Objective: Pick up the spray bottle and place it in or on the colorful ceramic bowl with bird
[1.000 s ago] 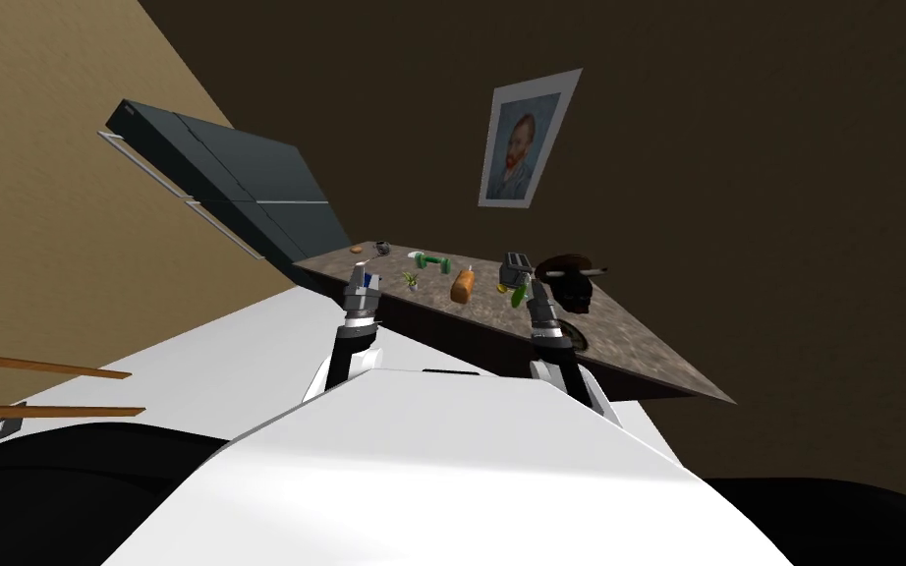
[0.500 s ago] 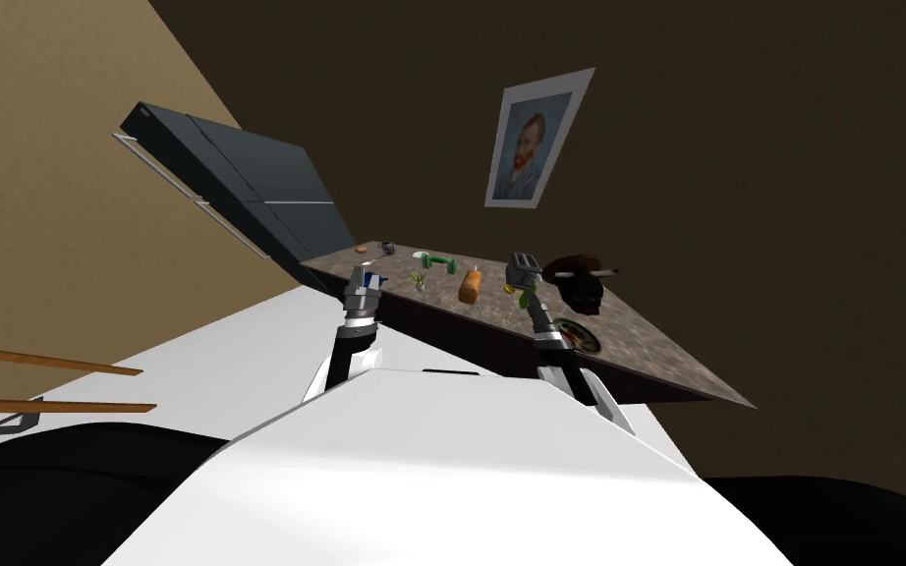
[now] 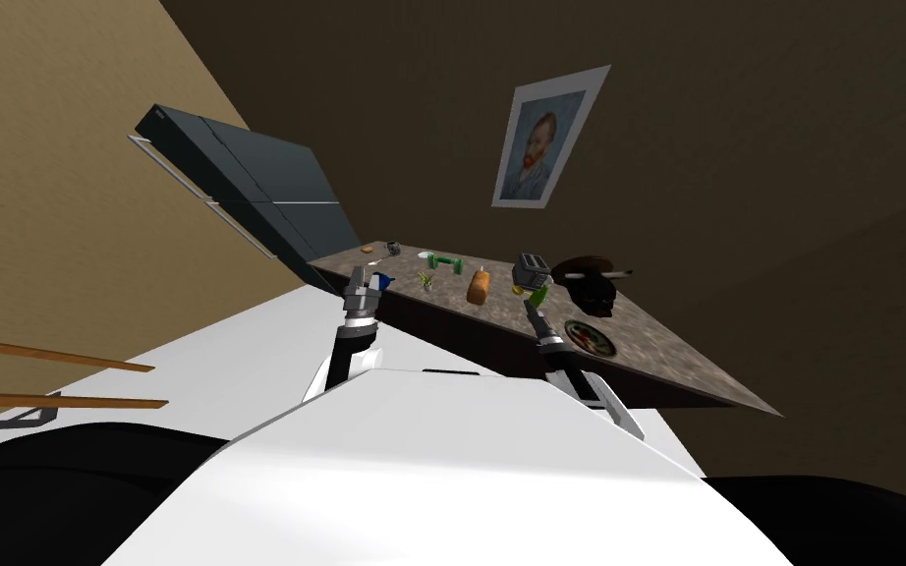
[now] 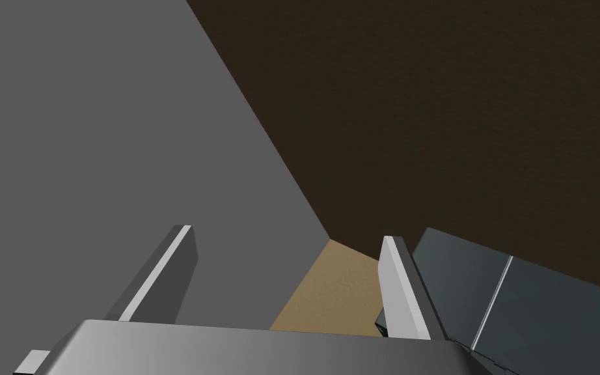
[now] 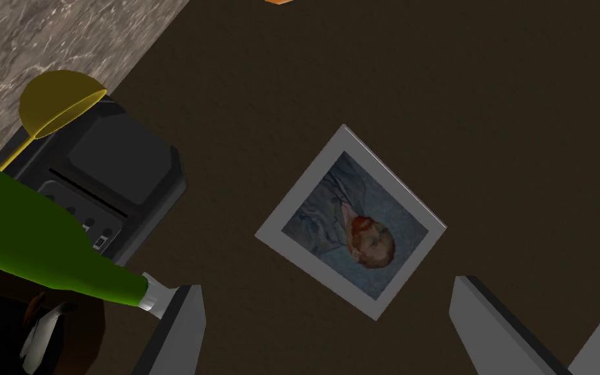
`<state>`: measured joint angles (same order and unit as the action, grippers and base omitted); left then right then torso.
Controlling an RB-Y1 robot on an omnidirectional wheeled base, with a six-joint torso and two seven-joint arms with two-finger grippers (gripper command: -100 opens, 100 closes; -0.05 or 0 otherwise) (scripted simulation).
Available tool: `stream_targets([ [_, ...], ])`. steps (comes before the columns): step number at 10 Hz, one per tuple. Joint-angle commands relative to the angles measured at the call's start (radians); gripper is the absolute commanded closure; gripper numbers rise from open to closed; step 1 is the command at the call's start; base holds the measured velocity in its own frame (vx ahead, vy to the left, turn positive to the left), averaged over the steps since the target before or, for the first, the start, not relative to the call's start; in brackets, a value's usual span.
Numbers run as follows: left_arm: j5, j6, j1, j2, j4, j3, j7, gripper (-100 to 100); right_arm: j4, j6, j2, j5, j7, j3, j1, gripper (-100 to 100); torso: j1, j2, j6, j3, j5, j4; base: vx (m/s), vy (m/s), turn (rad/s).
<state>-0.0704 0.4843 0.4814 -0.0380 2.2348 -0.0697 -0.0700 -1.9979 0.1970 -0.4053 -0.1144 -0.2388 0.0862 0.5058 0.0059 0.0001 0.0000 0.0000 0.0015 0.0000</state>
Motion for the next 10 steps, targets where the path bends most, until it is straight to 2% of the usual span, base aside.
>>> stream_targets([
  [1,0.0,0.0,0.0,0.0,0.0,0.0,0.0,0,0.021,-0.042,-0.036,-0.007,-0.005,0.012,0.006,-100,0.0,0.0,0.0,0.0,0.0,0.0,0.006,0.072,0.019],
  [3,0.0,0.0,0.0,0.0,0.0,0.0,0.0,0,0.069,-0.094,-0.085,-0.025,-0.018,0.025,0.006,-100,0.0,0.0,0.0,0.0,0.0,0.0,0.005,0.097,0.026],
  [4,0.0,0.0,0.0,0.0,0.0,0.0,0.0,0,0.069,-0.094,-0.085,-0.025,-0.018,0.025,0.006,-100,0.0,0.0,0.0,0.0,0.0,0.0,0.01,0.057,0.004],
  [10,0.0,0.0,0.0,0.0,0.0,0.0,0.0,0,0.196,-0.215,-0.222,-0.074,-0.051,0.05,-0.02,-100,-0.004,-0.003,0.0,-0.002,-0.001,-0.001,0.034,0.043,0.029],
])
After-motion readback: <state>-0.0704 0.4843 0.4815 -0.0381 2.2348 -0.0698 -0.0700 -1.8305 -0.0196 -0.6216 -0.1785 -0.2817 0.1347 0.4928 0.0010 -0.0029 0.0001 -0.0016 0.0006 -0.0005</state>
